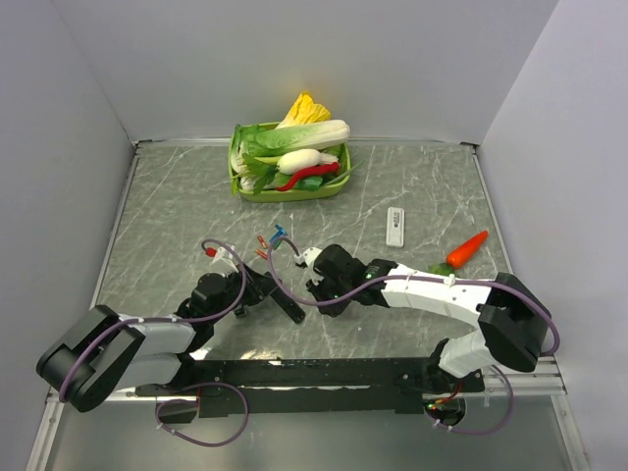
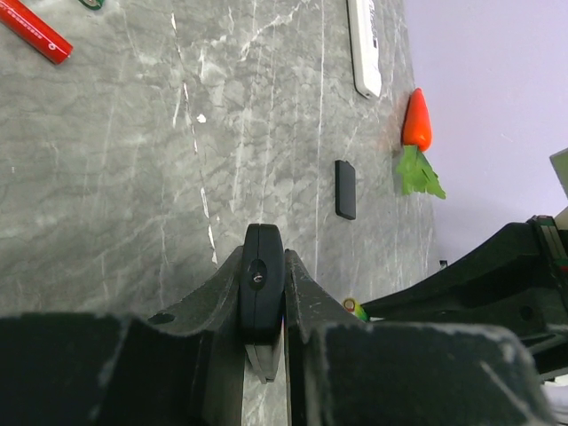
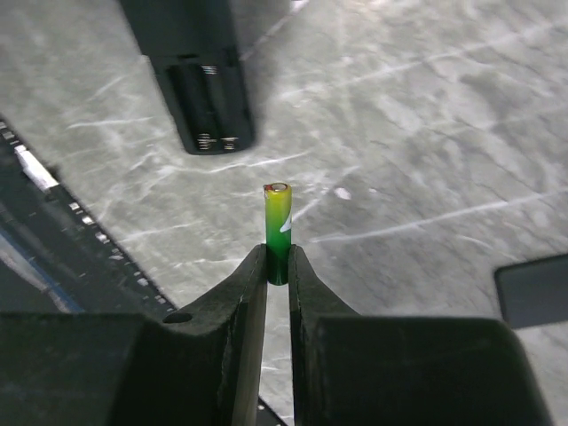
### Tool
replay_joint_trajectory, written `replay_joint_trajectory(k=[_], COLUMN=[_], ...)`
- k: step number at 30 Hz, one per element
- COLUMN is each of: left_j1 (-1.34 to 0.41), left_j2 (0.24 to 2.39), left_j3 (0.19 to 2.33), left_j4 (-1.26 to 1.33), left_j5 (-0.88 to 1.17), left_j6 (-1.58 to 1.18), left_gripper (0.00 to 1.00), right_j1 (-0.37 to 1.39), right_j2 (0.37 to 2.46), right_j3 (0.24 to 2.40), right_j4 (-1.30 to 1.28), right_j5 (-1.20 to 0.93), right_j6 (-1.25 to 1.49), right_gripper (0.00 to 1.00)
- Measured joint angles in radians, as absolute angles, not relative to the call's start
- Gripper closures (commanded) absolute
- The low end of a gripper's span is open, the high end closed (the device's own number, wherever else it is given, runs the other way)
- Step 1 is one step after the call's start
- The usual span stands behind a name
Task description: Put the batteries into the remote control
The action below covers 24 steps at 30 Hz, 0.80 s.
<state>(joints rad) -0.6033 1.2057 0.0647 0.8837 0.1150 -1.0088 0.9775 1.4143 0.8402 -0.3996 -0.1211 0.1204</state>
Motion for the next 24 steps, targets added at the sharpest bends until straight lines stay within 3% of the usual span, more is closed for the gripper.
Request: replay_joint_trajectory(k=[24], left_j1=[-0.588], left_j2=[1.260], left_j3=[0.066], left_j4=[0.895], left_j5=[0.113], left_j6=[-1.090], left_gripper=[0.99], right_j1=[0.986], right_j2=[1.637], right_j3=[0.969], right_j4=[-0.335], right_j5=[-0.285], right_j6=[0.172], right_gripper=[1.00])
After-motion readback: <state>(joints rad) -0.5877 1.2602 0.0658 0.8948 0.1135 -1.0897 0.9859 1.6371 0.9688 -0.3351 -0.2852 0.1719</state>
